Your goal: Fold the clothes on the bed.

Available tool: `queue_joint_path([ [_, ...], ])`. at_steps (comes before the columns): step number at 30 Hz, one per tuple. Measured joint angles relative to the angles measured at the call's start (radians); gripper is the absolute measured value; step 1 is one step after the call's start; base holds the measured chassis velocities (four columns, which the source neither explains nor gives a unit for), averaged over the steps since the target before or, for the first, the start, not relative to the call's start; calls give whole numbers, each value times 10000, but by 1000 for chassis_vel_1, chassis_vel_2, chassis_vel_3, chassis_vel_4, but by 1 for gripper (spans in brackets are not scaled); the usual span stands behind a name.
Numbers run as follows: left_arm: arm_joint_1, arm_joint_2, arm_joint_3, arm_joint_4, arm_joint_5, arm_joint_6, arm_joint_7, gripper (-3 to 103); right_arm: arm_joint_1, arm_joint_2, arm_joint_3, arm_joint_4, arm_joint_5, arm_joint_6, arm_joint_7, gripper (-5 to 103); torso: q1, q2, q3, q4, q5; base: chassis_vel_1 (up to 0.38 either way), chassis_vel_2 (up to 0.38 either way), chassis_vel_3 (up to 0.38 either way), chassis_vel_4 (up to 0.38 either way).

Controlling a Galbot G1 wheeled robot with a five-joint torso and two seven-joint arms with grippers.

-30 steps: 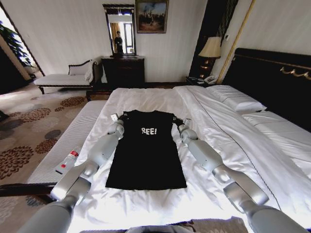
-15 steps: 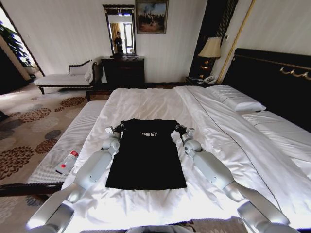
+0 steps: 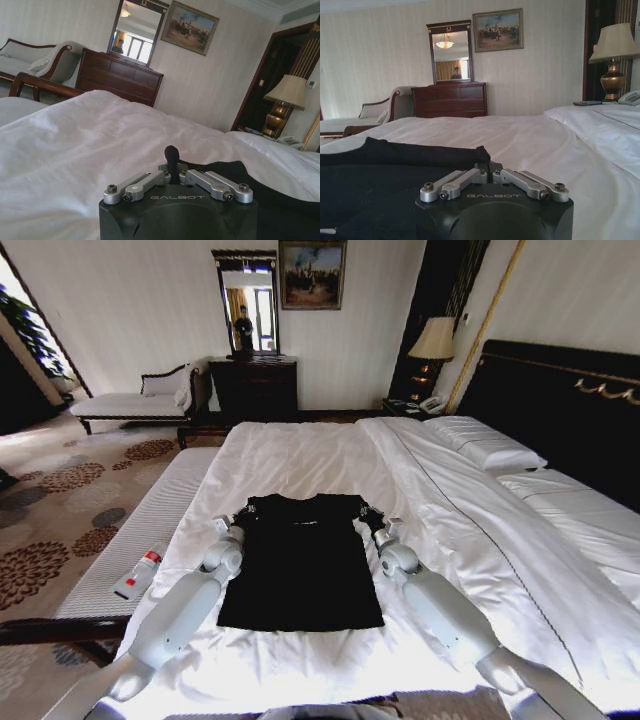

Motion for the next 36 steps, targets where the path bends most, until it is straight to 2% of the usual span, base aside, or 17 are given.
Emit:
queue_joint_path([
  [10,1602,187,-349,-1081,404,-120,-56,2,-1684,35,519,1317,-734,45,86,0,0,-1,0,1,-1,0,0,0,0],
  [13,2228,311,-471,-1712,655,-185,-112,2,-2245,184,729,1706,-1077,85,85,0,0,-2,0,2,-1,0,0,0,0],
  [24,3553,455,-984,-2841,1156,-362,-124,2,-4013,318,1434,2764,-1764,251,-55,0,1,-1,0,1,-2,0,0,0,0],
  [36,5677,60,-1799,-3573,2075,-622,208,2,-5599,612,2084,3504,-2323,586,-325,0,1,-1,0,1,-1,0,0,0,0],
])
